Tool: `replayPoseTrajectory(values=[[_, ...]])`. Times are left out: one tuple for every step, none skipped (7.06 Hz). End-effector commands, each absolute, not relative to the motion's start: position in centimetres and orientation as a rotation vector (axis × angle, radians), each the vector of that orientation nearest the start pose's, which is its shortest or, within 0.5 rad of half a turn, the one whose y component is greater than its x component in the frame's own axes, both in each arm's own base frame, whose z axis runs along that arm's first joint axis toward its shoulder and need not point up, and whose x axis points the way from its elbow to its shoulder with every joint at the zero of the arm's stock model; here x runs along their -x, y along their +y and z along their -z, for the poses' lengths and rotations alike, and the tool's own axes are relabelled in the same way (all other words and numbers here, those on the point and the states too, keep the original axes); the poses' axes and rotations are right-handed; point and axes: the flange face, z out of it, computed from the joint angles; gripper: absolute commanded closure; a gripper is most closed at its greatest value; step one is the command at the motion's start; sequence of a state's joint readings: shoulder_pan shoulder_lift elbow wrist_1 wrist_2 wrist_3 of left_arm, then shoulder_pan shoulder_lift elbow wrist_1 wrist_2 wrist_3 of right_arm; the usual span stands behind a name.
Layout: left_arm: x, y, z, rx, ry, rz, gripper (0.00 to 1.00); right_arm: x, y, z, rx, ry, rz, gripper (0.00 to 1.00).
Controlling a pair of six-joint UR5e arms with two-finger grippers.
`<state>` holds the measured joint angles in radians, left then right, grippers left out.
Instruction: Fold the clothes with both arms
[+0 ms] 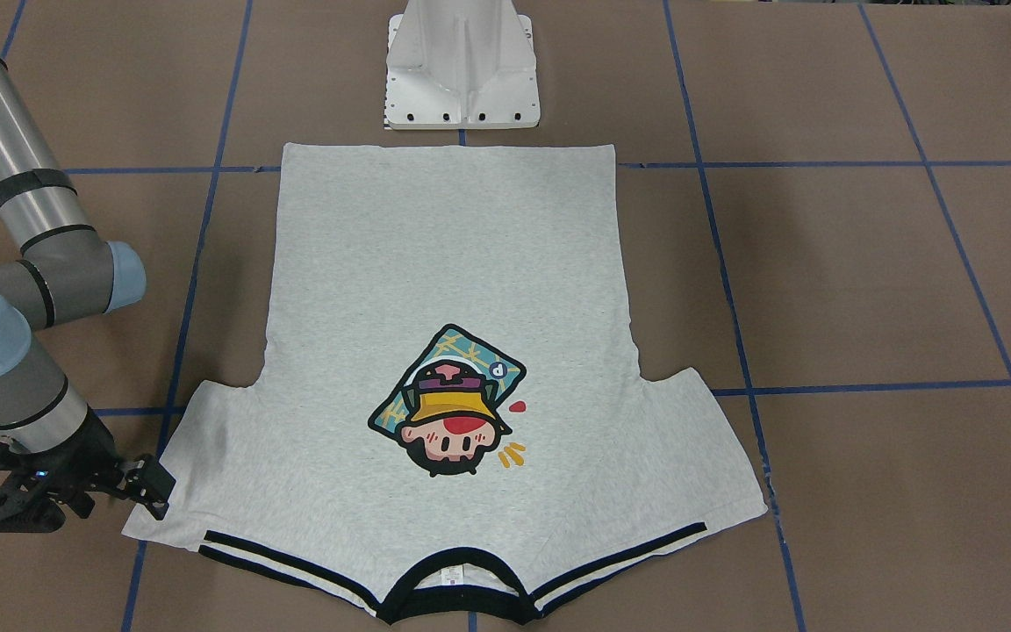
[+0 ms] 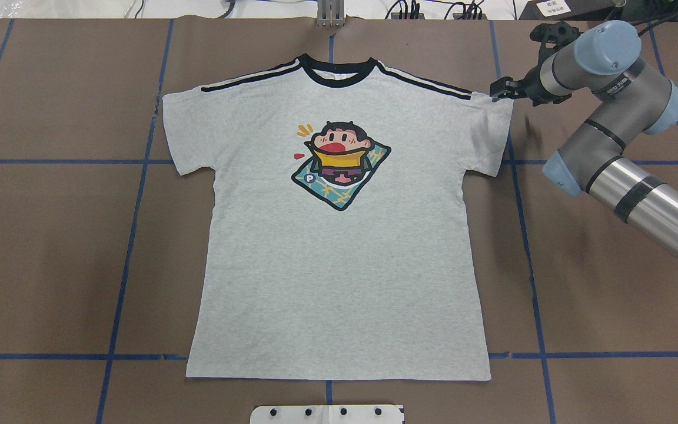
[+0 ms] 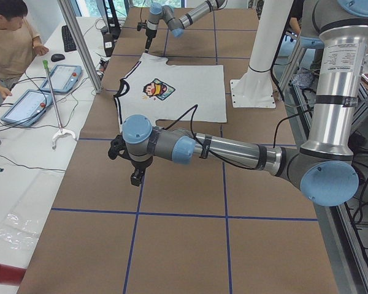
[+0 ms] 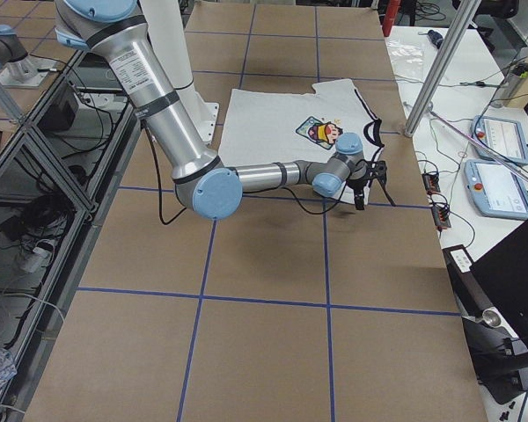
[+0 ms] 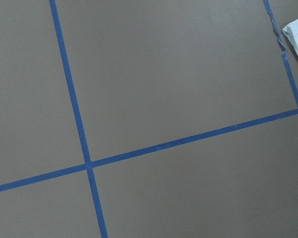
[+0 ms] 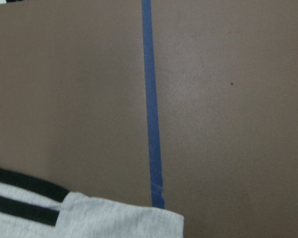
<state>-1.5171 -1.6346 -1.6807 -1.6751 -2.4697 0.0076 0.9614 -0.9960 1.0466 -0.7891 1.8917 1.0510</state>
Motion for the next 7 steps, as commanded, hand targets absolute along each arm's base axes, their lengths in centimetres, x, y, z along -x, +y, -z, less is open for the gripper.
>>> replayPoseTrajectory(values=[[2.9,-51.7,-54.4,-0.253,0.898,-0.185,0.00,37.4,-69.9,-48.5,-0.323,-0.827,-0.437,0.09],[2.9,-51.5,-54.5,-0.252,0.896,-0.186,0.00,37.3,-70.0,-48.5,-0.326,-0.825,-0.441,0.34],[2.8,-51.3,-54.7,-0.249,0.896,-0.187,0.00,37.4,-70.0,-48.5,-0.324,-0.826,-0.442,0.83],[2.8,-51.3,-54.7,-0.249,0.896,-0.187,0.00,37.2,-69.9,-48.7,-0.323,-0.825,-0.442,1.00],[2.8,-51.3,-54.7,-0.249,0.896,-0.187,0.00,36.7,-69.7,-49.0,-0.321,-0.827,-0.440,1.00],[2.8,-51.4,-54.5,-0.252,0.896,-0.189,0.00,36.5,-69.6,-47.7,-0.327,-0.851,-0.431,1.00],[2.8,-51.5,-54.5,-0.253,0.896,-0.188,0.00,36.1,-68.8,-48.7,-0.322,-0.845,-0.426,1.00]])
